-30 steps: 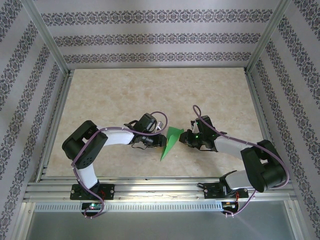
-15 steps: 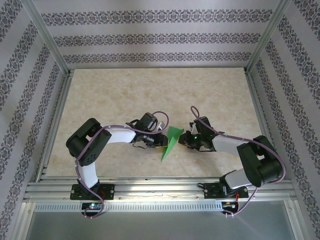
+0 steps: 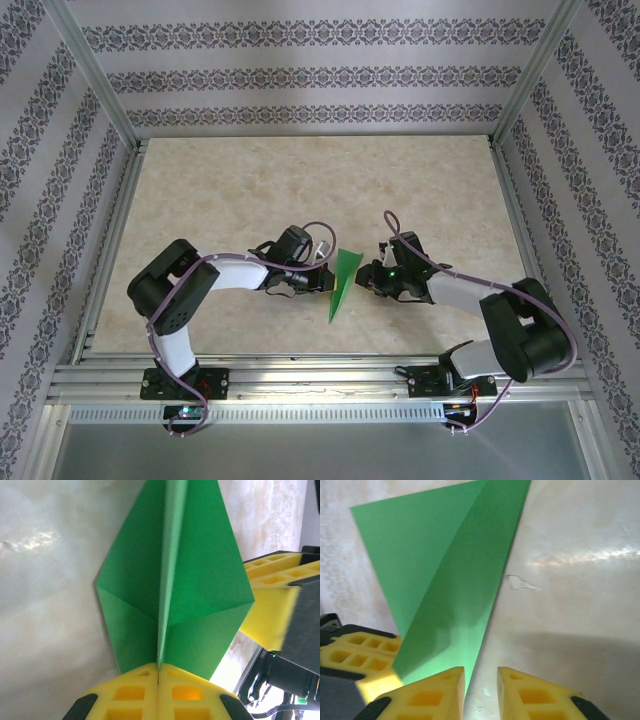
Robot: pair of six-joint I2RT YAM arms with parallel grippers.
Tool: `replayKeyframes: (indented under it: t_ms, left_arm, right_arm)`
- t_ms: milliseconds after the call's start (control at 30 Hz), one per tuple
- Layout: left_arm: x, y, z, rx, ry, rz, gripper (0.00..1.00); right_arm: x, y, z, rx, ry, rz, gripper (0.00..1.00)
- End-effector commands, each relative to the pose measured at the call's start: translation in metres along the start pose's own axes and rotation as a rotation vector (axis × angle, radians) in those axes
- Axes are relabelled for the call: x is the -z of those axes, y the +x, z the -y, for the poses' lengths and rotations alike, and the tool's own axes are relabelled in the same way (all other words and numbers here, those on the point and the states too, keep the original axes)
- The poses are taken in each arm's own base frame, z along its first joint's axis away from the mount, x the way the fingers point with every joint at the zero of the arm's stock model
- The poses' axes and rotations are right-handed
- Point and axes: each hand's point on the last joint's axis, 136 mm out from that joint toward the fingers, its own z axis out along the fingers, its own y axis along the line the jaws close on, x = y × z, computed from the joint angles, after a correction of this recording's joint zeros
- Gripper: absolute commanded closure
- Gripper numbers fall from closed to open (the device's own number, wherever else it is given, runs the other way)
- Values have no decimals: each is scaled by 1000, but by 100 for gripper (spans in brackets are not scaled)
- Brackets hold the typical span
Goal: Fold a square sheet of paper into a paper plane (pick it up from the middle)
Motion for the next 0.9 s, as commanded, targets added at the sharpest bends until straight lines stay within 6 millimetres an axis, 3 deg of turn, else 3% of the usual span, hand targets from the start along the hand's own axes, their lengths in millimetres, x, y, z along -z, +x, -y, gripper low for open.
replayKeyframes:
  t_ms: [0, 133, 267, 533, 867]
  left_arm:
    - [22, -17, 2, -55, -81, 112, 100]
    - [41, -23, -17, -63, -239, 181, 100]
    - [45, -24, -21, -65, -279, 189, 100]
    - [42, -19, -24, -59, -311, 169, 100]
    - [42, -16, -27, -52, -331, 155, 100]
  right_arm:
    - [17, -11, -27, 6, -74, 43, 71]
    - [24, -8, -69, 53, -209, -8, 63]
    - [10, -3, -86, 72, -217, -75, 61]
    - [-20, -15, -70, 25, -112, -72, 62]
    - [-42, -14, -78, 48, -121, -148, 63]
